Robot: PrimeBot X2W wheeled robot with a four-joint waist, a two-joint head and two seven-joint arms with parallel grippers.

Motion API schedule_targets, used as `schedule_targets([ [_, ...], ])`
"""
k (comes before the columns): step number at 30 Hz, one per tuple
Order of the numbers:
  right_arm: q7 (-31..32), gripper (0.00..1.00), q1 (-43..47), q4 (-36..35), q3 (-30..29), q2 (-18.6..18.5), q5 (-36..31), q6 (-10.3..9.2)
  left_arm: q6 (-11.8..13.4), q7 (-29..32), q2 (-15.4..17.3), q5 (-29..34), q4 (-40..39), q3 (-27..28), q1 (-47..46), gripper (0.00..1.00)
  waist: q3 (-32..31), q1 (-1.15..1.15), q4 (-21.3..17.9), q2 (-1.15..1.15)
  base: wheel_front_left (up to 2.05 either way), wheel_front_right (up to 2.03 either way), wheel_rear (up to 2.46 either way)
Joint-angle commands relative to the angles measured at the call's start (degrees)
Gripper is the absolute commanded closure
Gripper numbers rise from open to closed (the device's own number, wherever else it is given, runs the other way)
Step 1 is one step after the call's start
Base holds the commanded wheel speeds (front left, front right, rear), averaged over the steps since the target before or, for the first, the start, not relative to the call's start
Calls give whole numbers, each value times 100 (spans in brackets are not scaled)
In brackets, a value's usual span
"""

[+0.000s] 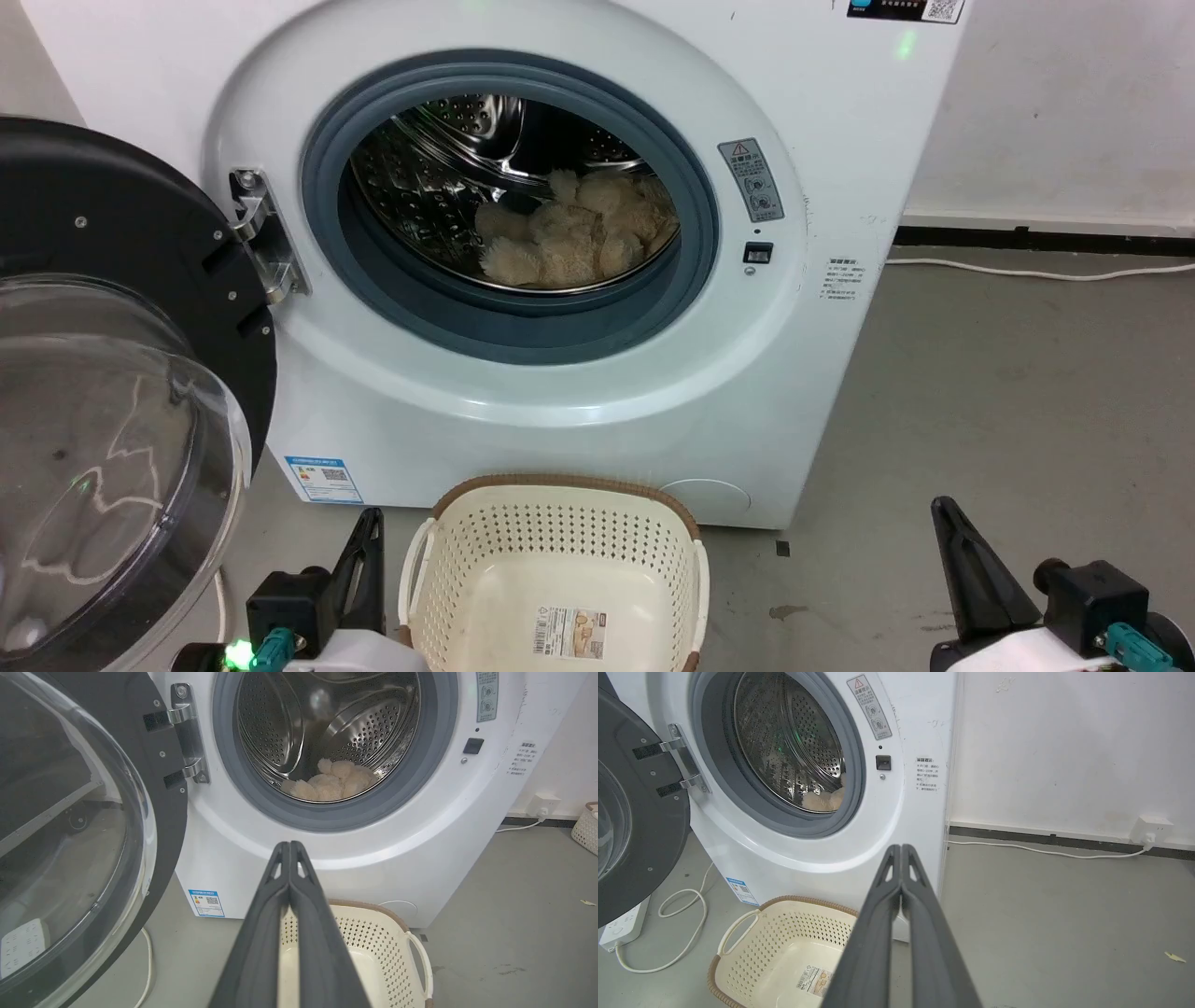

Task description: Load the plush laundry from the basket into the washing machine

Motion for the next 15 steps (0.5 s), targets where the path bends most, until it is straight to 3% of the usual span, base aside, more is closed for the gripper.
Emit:
schedule_targets([
  [1, 38, 100, -114, 15, -13, 25, -82, 3, -35, 37, -8, 75, -55, 41, -106, 100, 5, 0, -1, 0, 0, 0, 0],
  [15, 203, 100, -259, 36, -33, 48, -278, 4, -51, 201, -24, 208, -157, 109, -188, 100, 43, 0, -4, 0, 0, 0, 0],
])
